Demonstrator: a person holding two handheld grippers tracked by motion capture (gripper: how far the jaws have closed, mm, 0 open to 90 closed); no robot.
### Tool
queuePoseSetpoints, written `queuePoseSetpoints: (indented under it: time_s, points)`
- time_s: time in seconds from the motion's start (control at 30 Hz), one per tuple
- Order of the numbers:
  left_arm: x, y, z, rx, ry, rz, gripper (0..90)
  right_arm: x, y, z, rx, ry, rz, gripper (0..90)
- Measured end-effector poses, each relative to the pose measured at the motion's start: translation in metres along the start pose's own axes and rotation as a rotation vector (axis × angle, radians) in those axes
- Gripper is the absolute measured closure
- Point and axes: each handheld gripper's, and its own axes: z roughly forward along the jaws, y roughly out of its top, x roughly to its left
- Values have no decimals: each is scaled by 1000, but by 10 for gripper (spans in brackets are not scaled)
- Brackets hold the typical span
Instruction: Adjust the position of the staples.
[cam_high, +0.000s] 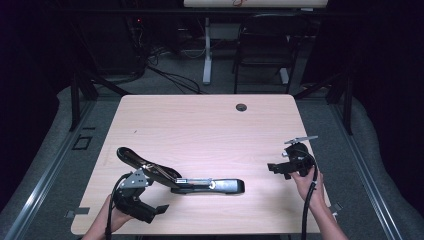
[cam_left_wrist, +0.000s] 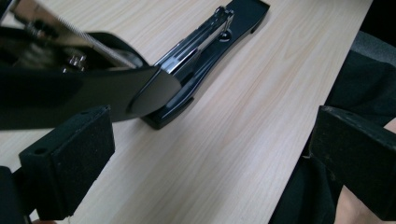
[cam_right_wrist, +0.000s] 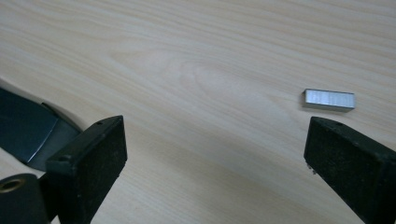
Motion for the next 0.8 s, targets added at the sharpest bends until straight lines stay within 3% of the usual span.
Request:
queuePoseSetpoints:
  time_s: [0.17, 0.37, 0.7, 0.77, 0.8]
  points:
    - [6, -4, -2, 6, 22, -41, 0, -17, 1, 4, -3, -22, 47, 93]
    - [9, -8, -3, 4, 47, -61, 0, -43, 0, 5, -22, -54, 121, 155]
    - [9, -7, 1, 3, 60, -70, 0, -67, 1, 12, -6, -117, 135, 222]
    - [9, -7, 2, 4, 58, -71, 0, -68, 2, 13, -6, -126, 136, 210]
    - [9, -7, 2, 6, 62, -74, 0, -69, 3, 14, -4, -128, 135, 155]
